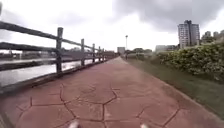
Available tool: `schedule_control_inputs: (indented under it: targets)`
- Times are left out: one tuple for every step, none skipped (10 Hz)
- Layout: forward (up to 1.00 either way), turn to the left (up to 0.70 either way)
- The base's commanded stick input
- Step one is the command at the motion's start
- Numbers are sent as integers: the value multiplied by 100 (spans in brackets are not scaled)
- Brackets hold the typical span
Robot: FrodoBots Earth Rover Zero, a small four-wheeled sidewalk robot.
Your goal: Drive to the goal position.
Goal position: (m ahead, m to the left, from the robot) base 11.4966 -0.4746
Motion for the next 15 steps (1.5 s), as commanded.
schedule_control_inputs:
  targets:
    - [70,0]
    - [70,0]
    - [70,0]
    - [70,0]
    - [70,0]
    - [70,0]
    - [70,0]
    - [70,0]
    - [70,0]
    - [70,0]
    - [70,0]
    - [70,0]
    - [70,0]
    - [70,0]
    - [70,0]
